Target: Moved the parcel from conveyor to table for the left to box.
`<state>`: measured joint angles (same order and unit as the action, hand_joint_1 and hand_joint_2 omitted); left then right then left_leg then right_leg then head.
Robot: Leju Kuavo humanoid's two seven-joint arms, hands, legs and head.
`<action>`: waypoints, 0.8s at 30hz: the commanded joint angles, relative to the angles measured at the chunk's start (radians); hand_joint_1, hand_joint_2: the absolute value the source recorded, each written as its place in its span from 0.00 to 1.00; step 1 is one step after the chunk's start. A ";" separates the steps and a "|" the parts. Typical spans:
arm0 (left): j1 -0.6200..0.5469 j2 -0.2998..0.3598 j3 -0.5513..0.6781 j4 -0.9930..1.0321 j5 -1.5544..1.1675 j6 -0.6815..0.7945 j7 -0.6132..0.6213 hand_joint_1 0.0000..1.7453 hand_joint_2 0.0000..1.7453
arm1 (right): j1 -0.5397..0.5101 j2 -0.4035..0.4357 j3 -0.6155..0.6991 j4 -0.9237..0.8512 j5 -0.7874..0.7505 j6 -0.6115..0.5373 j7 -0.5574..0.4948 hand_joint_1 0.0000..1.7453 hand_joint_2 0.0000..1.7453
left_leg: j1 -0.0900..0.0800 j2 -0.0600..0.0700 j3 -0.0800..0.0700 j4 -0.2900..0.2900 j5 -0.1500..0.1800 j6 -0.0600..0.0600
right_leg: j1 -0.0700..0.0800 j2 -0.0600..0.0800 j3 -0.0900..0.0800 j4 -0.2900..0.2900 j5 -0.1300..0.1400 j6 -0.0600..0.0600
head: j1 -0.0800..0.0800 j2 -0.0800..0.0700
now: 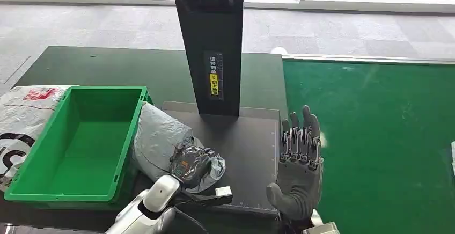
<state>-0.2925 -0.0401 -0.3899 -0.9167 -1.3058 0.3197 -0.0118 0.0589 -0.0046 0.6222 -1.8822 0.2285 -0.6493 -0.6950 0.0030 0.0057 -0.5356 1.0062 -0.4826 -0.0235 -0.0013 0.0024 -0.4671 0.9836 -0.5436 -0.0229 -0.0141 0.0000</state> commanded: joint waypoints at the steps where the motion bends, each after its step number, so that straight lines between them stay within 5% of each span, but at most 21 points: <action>1: 0.011 0.007 0.039 0.027 -0.001 -0.013 0.004 1.00 1.00 | -0.014 -0.027 -0.006 0.010 -0.002 -0.002 -0.003 0.00 1.00 | 0.000 0.001 -0.001 -0.001 0.001 0.000 | 0.000 0.001 -0.002 -0.001 0.001 0.001 | 0.000 0.000; 7: 0.011 0.007 0.039 0.027 -0.001 -0.013 0.004 1.00 1.00 | -0.014 -0.027 -0.006 0.010 -0.002 -0.002 -0.003 0.00 1.00 | 0.000 0.001 -0.002 -0.001 0.001 0.000 | 0.000 0.001 -0.002 -0.001 0.001 0.001 | 0.000 0.000; 8: 0.136 -0.118 0.165 -0.099 0.125 0.112 -0.122 1.00 1.00 | 0.001 -0.027 -0.006 0.023 -0.027 0.031 -0.003 0.00 1.00 | 0.000 0.001 -0.003 -0.002 0.002 0.000 | 0.000 0.001 -0.003 -0.002 0.002 0.001 | 0.000 0.000; 9: 0.257 -0.280 0.485 -0.476 0.344 0.378 -0.499 1.00 1.00 | 0.006 -0.021 -0.001 0.024 -0.019 0.027 -0.003 0.00 1.00 | 0.000 0.001 -0.002 -0.002 0.002 0.000 | 0.000 0.001 -0.003 -0.001 0.002 0.001 | 0.000 0.000; 10: 0.287 -0.294 0.475 -0.725 0.335 0.378 -0.686 1.00 1.00 | 0.006 -0.021 0.009 0.026 -0.016 0.017 -0.003 0.00 1.00 | -0.001 0.001 -0.001 -0.002 0.001 0.001 | -0.001 0.001 -0.001 -0.003 0.002 0.002 | 0.000 0.000; 11: 0.325 -0.304 0.450 -0.767 0.326 0.378 -0.673 1.00 1.00 | 0.006 -0.025 0.023 0.028 -0.015 0.003 -0.003 0.00 1.00 | 0.000 0.000 -0.010 0.004 -0.001 0.002 | 0.000 0.000 -0.009 0.002 0.000 0.003 | 0.000 0.000; 24: 0.302 -0.293 0.471 -0.714 0.378 0.378 -0.686 1.00 1.00 | -0.013 -0.046 0.053 -0.001 -0.032 -0.049 -0.003 0.00 1.00 | -0.003 -0.001 -0.010 0.001 0.001 0.004 | -0.003 -0.002 -0.010 0.000 0.000 0.004 | 0.000 0.000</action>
<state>0.0144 -0.2762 -0.0416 -1.6193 -0.9701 0.7061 -0.6813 0.0815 -0.0103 0.6302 -1.8822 0.2056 -0.6691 -0.6950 0.0000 0.0034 -0.5463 1.0078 -0.4819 -0.0196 -0.0043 -0.0003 -0.4769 0.9845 -0.5448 -0.0200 -0.0141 0.0000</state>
